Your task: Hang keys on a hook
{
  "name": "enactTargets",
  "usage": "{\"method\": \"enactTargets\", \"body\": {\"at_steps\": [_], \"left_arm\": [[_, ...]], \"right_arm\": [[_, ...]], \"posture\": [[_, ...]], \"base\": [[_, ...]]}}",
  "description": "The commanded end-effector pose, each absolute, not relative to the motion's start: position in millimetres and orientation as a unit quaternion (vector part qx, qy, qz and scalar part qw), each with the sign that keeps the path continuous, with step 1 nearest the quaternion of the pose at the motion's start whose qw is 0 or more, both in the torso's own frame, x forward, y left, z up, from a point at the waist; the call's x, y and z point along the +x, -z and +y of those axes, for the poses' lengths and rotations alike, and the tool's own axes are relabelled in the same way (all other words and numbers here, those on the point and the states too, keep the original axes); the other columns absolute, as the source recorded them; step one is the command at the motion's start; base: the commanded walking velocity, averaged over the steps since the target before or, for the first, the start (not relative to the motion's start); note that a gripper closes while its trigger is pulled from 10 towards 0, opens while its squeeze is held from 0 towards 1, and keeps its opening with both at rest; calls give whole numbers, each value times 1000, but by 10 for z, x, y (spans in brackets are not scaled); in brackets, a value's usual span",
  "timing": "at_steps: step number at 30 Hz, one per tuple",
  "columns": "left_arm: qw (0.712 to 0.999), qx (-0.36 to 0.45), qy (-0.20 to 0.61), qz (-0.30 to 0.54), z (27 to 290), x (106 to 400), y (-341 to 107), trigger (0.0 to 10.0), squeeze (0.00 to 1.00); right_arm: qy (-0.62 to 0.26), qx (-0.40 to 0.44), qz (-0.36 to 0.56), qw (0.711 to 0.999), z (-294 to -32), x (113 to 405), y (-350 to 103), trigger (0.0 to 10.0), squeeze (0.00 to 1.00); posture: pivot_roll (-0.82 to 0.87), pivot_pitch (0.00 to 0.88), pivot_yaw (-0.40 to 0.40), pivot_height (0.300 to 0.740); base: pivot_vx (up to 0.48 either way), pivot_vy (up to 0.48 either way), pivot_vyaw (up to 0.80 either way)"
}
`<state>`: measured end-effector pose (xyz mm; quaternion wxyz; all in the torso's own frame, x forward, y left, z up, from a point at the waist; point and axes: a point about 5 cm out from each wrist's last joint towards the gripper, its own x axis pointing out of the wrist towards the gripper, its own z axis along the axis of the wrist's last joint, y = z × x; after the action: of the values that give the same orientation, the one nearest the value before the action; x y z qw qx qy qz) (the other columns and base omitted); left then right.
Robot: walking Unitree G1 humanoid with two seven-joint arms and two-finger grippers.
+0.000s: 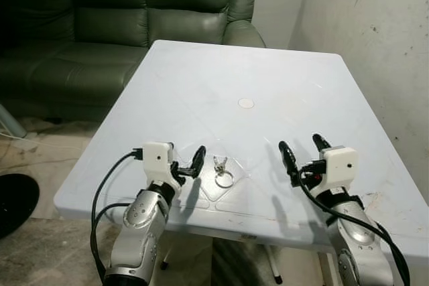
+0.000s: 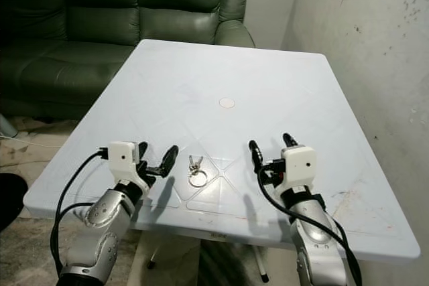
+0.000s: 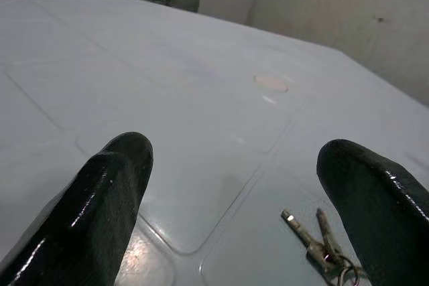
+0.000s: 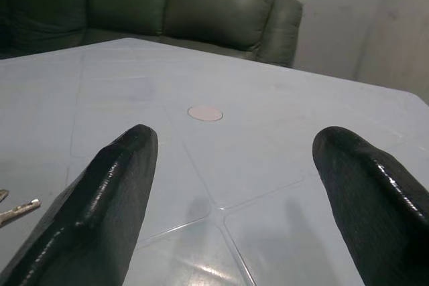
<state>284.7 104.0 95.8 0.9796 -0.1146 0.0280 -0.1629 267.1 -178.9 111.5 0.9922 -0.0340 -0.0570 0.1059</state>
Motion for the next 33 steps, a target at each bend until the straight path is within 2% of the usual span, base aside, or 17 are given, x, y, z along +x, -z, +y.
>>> {"method": "enactTargets", "body": {"at_steps": [1, 27, 33], "left_arm": [[978, -119, 167, 29, 1022, 2847, -983, 10000, 0], [978, -126, 163, 23, 1017, 2958, -1046, 10000, 0], [979, -125, 160, 19, 1022, 2968, -1051, 10000, 0]], "right_arm": [[-109, -32, -53, 992, -1780, 2683, -1116, 10000, 0], [-113, -23, -58, 992, -1736, 2697, -1135, 10000, 0], [-115, -23, -60, 991, -1729, 2704, -1136, 10000, 0]], "posture": [[-20, 26, -48, 740], [-28, 0, -44, 740], [-27, 0, -42, 740]], "base": [[0, 0, 0], [0, 402, 0], [0, 0, 0]]}}
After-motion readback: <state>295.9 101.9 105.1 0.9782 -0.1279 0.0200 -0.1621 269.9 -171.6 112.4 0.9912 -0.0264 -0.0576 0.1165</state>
